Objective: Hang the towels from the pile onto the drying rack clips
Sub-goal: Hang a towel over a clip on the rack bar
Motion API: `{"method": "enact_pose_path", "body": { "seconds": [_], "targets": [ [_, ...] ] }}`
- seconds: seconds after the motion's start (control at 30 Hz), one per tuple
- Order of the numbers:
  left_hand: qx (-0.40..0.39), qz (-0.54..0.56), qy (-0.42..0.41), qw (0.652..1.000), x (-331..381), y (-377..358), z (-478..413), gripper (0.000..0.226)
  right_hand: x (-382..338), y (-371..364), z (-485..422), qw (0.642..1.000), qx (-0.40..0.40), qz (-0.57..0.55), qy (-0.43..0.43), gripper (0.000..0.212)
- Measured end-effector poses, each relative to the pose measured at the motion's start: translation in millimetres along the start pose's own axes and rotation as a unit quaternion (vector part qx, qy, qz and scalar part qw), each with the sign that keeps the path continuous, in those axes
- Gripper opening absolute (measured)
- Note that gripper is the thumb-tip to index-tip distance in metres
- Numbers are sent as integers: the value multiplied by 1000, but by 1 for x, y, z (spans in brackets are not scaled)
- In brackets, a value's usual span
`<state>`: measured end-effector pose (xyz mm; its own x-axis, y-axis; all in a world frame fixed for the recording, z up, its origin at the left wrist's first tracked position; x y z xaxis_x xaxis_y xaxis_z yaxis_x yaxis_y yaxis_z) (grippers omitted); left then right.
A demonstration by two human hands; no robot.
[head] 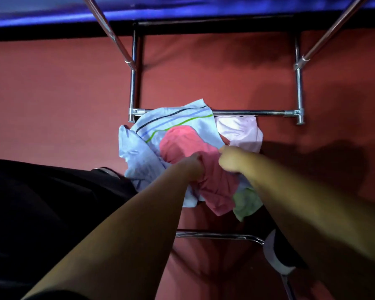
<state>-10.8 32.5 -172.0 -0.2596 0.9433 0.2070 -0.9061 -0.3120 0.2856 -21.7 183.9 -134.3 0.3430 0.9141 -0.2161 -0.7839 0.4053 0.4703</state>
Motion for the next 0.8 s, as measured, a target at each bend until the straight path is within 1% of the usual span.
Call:
{"method": "enact_pose_path", "body": {
  "seconds": [0.03, 0.07, 0.1, 0.17, 0.2, 0.27, 0.3, 0.33, 0.4, 0.43, 0.47, 0.5, 0.53, 0.57, 0.6, 0.63, 0.67, 0.73, 0.77, 0.8],
  "targets": [
    [40, 57, -12, 997, -5, 0, -16, 67, 3, -5, -6, 1000, -8, -8, -8, 36],
    [57, 110, 0, 992, -13, -3, -31, 67, 5, -8, -9, 1000, -10, -23, -6, 36],
    [61, 139, 29, 988, -8, 1, -19, 59, 5, -10, -11, 999, -13, -38, 1, 38],
    [95, 178, 12, 979, 4, 19, 6, 39, 5, -12, -16, 998, -14, -57, 8, 46],
    [109, 201, 30, 973, 9, 29, 12, 35, 4, -12, -16, 998, -14, -64, 6, 51],
    [124, 239, 52, 962, 5, 39, 6, 36, 4, -12, -21, 996, -23, -84, -9, 62],
    [115, 267, 58, 955, 1, 40, 1, 34, 3, -13, -22, 995, -24, -95, -16, 67],
    [105, 298, 57, 947, -2, 40, 2, 27, 2, -14, -23, 994, -24, -102, -23, 73],
    [64, 368, 56, 926, -6, 38, 2, 17, 2, -11, -23, 990, -17, -135, -35, 90],
    [21, 398, 53, 916, -7, 35, 2, 16, 2, -12, -24, 987, -16, -155, -35, 87],
    [-20, 413, 52, 909, -4, 32, 4, 20, 1, -12, -25, 986, -17, -165, -26, 70],
    [-46, 434, 44, 899, -3, 30, 5, 21, 1, -13, -28, 985, -10, -172, -13, 48],
    [-56, 447, 31, 892, -1, 31, 4, 17, -1, -11, -28, 987, 1, -162, 4, 23],
    [-65, 465, 16, 883, 3, 33, 10, 17, -4, -10, -27, 987, 9, -159, 23, 4],
    [-68, 476, 0, 877, 9, 37, 18, 17, -8, -8, -27, 987, 16, -156, 35, 9],
    [-55, 479, -17, 876, 13, 43, 24, 14, -11, -6, -26, 986, 24, -161, 43, 13],
    [-14, 473, -32, 881, 14, 49, 26, 13, -12, -3, -27, 983, 33, -176, 37, 17],
    [85, 445, -53, 890, 10, 63, 31, 19, -17, 8, -21, 973, 35, -227, 32, 19],
    [112, 425, -60, 896, 10, 67, 32, 17, -19, 13, -22, 963, 39, -264, 32, 19],
    [123, 410, -67, 901, 12, 69, 36, 17, -23, 23, -16, 954, 58, -294, 31, 20]
  ]
}}
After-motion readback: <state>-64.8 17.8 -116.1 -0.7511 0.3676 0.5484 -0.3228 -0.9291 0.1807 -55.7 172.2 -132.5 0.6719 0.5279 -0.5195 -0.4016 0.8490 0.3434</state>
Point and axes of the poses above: each hand's wrist, its own z-axis away from the middle knuckle, its own y-axis out of the back of the hand, x = y × z, the point moved 4 cm from there along -z, towards the middle knuckle, and after that the axes turned 1 degree about -z, right-handed, at the moved point
